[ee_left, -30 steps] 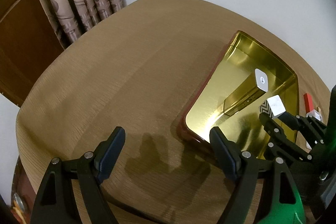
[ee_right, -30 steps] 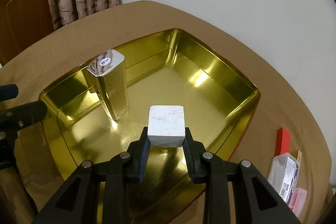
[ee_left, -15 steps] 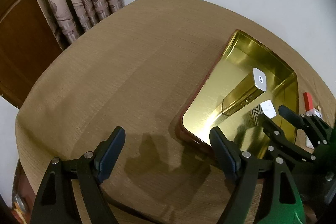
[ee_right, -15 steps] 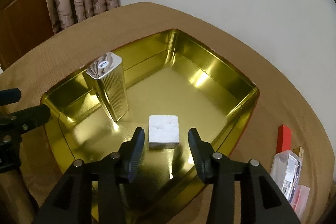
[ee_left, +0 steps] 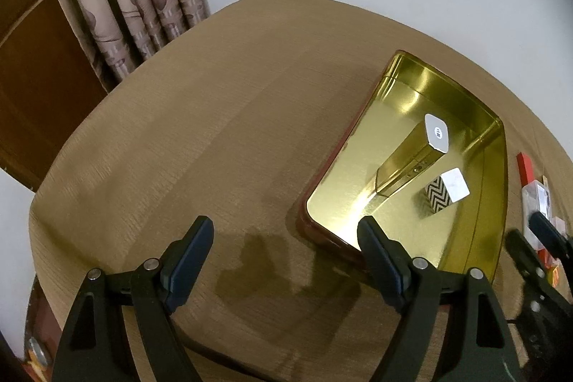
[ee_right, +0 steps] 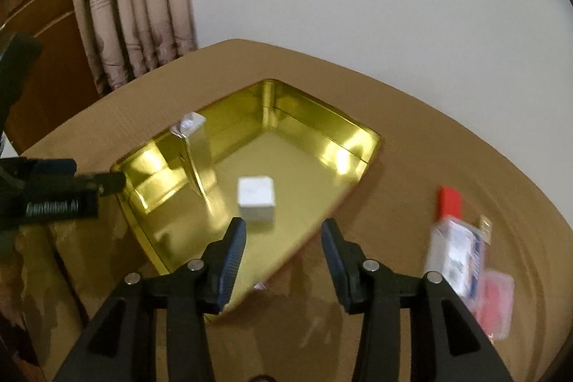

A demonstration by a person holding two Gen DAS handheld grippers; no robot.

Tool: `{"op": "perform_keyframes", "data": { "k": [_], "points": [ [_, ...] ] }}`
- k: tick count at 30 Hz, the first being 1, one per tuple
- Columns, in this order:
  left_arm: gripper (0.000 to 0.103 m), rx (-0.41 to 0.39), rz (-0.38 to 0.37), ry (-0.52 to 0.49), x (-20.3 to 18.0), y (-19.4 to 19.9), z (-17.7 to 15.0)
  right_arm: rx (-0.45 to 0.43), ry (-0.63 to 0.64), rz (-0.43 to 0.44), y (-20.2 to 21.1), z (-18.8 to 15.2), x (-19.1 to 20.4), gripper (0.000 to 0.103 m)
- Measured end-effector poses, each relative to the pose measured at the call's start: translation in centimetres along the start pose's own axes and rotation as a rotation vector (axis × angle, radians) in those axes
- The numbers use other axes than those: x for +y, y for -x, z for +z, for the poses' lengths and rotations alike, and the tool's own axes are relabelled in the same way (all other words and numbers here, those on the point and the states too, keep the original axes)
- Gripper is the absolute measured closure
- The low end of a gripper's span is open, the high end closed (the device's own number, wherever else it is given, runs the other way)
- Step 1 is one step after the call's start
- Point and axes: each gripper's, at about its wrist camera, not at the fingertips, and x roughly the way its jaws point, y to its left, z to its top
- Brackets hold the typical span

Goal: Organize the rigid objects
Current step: 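Move the right gripper to the red-yellow striped block and grasp it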

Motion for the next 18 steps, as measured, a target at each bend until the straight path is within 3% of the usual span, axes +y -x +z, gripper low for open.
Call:
{"op": "perform_keyframes", "data": {
  "k": [11, 18],
  "points": [
    [0.023, -0.026, 0.007, -0.028, -0.6, 0.8, -0.4, 0.004, -0.161, -0.157, 4.6, -6.4, -11.2, 0.058],
    [0.023, -0.041, 0.017, -0.043, -1.0, 1.0, -0.6, 0.048, -0.244, -0.210, 5.2, -10.2, -15.5, 0.058]
  ]
}}
